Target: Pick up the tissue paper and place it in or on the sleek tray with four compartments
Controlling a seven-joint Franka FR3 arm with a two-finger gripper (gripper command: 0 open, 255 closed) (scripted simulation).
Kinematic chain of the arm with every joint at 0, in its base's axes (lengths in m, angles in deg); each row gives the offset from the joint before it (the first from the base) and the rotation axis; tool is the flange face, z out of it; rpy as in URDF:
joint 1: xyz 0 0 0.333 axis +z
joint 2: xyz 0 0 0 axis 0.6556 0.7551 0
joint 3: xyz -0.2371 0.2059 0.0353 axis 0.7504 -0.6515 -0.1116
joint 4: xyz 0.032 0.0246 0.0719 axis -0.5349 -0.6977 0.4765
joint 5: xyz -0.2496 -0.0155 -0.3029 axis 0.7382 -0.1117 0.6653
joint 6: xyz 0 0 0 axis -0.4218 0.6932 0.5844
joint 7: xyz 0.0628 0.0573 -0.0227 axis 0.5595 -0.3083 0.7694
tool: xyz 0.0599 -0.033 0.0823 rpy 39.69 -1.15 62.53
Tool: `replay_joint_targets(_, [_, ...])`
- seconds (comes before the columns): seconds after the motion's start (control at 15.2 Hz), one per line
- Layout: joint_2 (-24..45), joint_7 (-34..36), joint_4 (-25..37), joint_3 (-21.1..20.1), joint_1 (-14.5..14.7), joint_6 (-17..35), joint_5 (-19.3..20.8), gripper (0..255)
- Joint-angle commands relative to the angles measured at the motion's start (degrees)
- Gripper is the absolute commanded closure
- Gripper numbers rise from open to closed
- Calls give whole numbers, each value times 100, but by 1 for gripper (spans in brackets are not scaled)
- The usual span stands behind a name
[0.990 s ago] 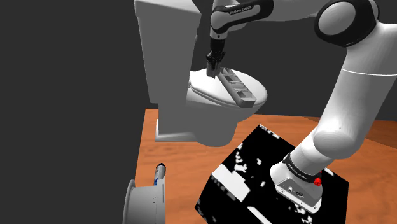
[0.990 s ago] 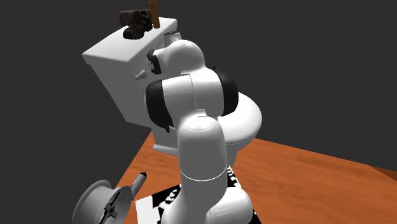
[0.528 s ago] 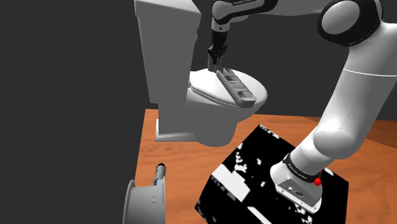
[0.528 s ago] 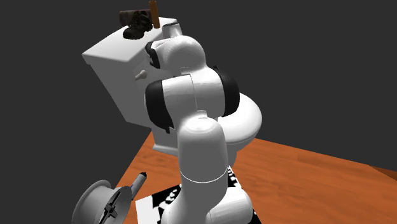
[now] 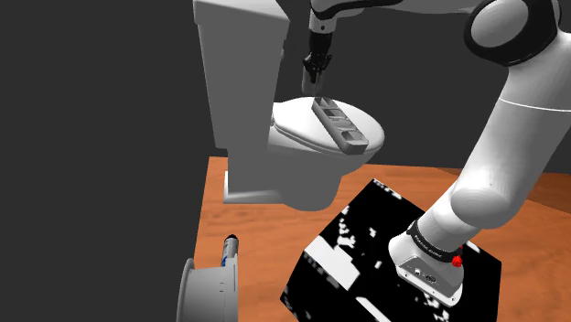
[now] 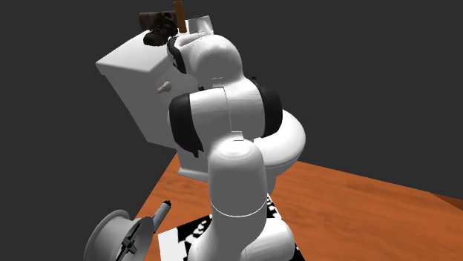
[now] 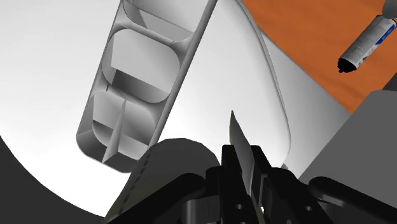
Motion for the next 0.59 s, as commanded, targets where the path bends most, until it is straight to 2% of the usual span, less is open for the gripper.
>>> replay_joint_targets(0.0, [-307, -86, -355, 39, -56, 64, 18, 255])
replay_joint_targets(0.53, [-1815, -611, -2058, 318, -369, 329, 180, 255])
